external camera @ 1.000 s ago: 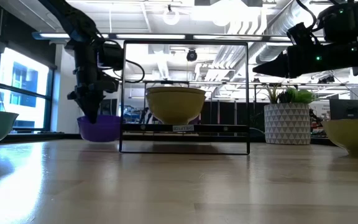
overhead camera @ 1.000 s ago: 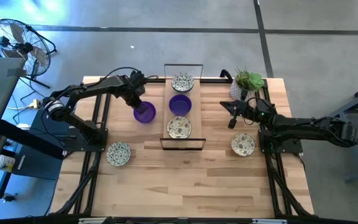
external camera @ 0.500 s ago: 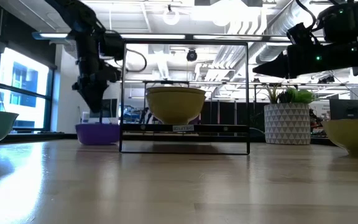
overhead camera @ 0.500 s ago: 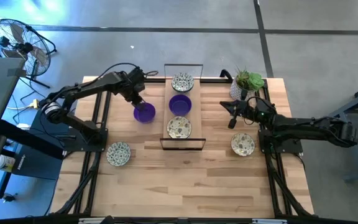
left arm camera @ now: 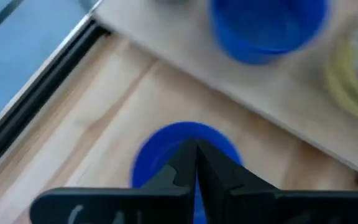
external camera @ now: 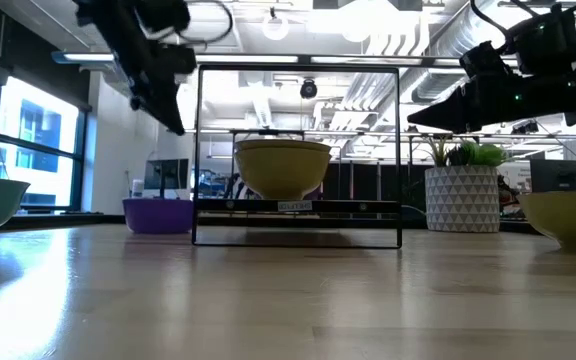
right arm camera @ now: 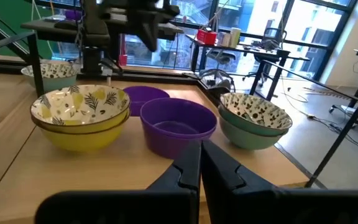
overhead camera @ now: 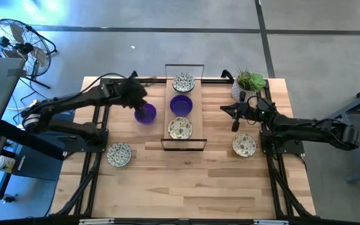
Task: Pick & Place Mini bowls
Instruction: Stack the violet bowl on top of the stacked violet bowl on the shelf
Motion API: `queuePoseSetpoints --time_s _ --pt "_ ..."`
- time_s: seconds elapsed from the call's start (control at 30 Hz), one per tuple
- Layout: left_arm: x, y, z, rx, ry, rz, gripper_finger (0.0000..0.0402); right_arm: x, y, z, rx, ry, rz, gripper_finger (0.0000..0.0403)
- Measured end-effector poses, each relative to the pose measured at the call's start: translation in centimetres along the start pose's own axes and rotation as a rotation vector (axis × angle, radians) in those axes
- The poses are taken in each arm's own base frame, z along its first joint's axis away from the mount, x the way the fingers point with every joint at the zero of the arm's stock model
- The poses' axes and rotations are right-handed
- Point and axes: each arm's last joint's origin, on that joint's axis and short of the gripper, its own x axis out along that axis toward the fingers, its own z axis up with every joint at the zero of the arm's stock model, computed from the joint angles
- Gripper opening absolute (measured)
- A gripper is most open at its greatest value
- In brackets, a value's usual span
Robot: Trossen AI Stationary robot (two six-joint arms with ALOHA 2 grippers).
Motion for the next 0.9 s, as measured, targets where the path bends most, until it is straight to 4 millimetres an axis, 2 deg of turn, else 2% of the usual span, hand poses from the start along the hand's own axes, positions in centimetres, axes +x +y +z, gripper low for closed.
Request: queuePoseSetpoints --time_s 0.17,0.27,0.43,0.6,0.7,0.9 --pt "-0.6 -3.0 -1.3 0.123 0.08 -0.083 0.0004 0.0 0.0 0.0 -0.002 -0.002 0.0 0.0001" --pt "-0.6 -4.6 -1.9 0.132 0.118 -0.086 0.0007 0.0 0.0 0.0 -0.005 -0.002 -0.002 0.0" --pt "0.3 -6.6 -2.5 0.156 0.165 -0.053 0.0051 0.0 -0.1 0.0 -0.008 0.001 -0.02 0.0" --pt "2.0 -7.2 -3.0 0.16 0.258 -0.026 0.0123 0.0 -0.1 0.0 -0.008 0.001 -0.021 0.0" --pt "3.3 -7.3 -3.7 0.197 0.243 -0.016 0.0156 0.0 -0.1 0.0 -0.007 0.004 -0.021 0.0" --pt "5.1 -6.7 -5.6 0.223 0.249 -0.009 0.0174 0.0 -0.1 0.0 -0.01 0.007 -0.022 0.0"
